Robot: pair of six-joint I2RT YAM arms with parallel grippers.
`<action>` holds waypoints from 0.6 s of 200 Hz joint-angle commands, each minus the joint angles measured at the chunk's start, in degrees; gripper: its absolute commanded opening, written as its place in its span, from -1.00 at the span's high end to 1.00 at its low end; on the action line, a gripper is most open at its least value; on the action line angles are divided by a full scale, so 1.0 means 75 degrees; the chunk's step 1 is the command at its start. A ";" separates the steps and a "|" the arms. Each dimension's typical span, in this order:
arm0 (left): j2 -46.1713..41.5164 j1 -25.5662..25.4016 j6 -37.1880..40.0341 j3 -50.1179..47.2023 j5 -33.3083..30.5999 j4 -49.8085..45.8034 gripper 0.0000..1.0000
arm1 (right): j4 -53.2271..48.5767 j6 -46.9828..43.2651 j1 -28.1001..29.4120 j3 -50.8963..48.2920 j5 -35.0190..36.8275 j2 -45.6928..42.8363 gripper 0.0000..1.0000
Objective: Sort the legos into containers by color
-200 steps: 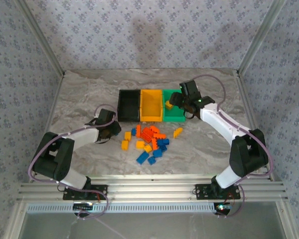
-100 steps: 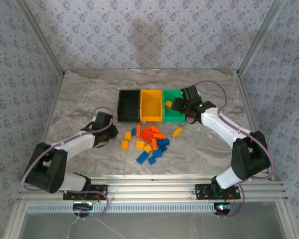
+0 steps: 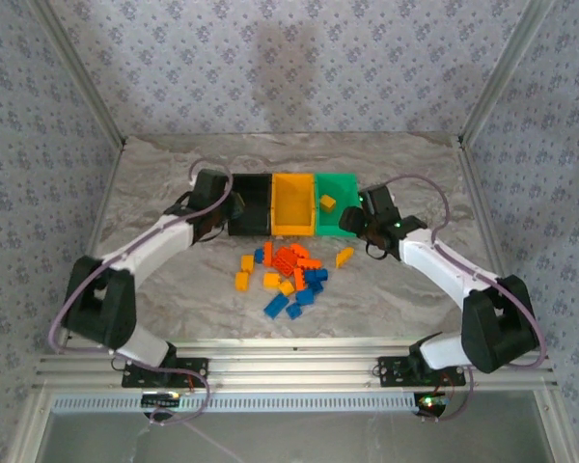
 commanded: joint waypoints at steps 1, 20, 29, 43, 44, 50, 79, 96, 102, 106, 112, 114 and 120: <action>0.0873 -0.0087 0.0366 0.0843 -0.0301 -0.0147 0.64 | -0.0128 0.0133 0.0018 -0.0189 -0.0031 -0.0424 -0.39; 0.1513 -0.0089 0.0350 0.1369 -0.0275 -0.0191 0.64 | -0.0150 0.0157 0.0015 -0.0354 -0.0043 -0.0621 -0.39; 0.1712 -0.0119 0.0339 0.1532 -0.0314 -0.0211 0.64 | -0.0158 0.0162 0.0012 -0.0420 -0.0058 -0.0700 -0.40; 0.1924 -0.0187 0.0351 0.1692 -0.0438 -0.0277 0.54 | -0.0187 0.0175 0.0016 -0.0523 -0.0083 -0.0808 -0.40; 0.1935 -0.0191 0.0349 0.1705 -0.0446 -0.0287 0.53 | -0.0187 0.0175 0.0019 -0.0531 -0.0093 -0.0817 -0.40; 0.1995 -0.0205 0.0330 0.1749 -0.0485 -0.0298 0.43 | -0.0181 0.0195 0.0020 -0.0571 -0.0107 -0.0876 -0.40; 0.1920 -0.0291 0.0218 0.1752 -0.0394 -0.0237 -0.20 | -0.0159 0.0209 0.0027 -0.0747 -0.0302 -0.1056 -0.44; 0.1634 -0.0398 0.0208 0.1698 -0.0364 -0.0186 -0.39 | -0.0165 0.0190 0.0062 -0.0778 -0.0483 -0.1096 -0.44; 0.1466 -0.0446 0.0204 0.1635 -0.0319 -0.0153 -0.42 | -0.0176 0.0167 0.0101 -0.0775 -0.0555 -0.1095 -0.44; 0.1354 -0.0473 0.0197 0.1581 -0.0304 -0.0128 -0.45 | -0.0184 0.0143 0.0136 -0.0784 -0.0591 -0.1095 -0.44; 0.1166 -0.0521 0.0168 0.1476 -0.0245 -0.0076 -0.49 | -0.0201 0.0109 0.0197 -0.0796 -0.0680 -0.1095 -0.45; 0.1089 -0.0534 0.0171 0.1420 -0.0220 -0.0045 -0.49 | -0.0208 0.0096 0.0221 -0.0794 -0.0701 -0.1095 -0.45; 0.0859 -0.0586 0.0140 0.1261 -0.0149 0.0040 -0.52 | -0.0262 0.0064 0.0311 -0.0806 -0.0712 -0.1083 -0.45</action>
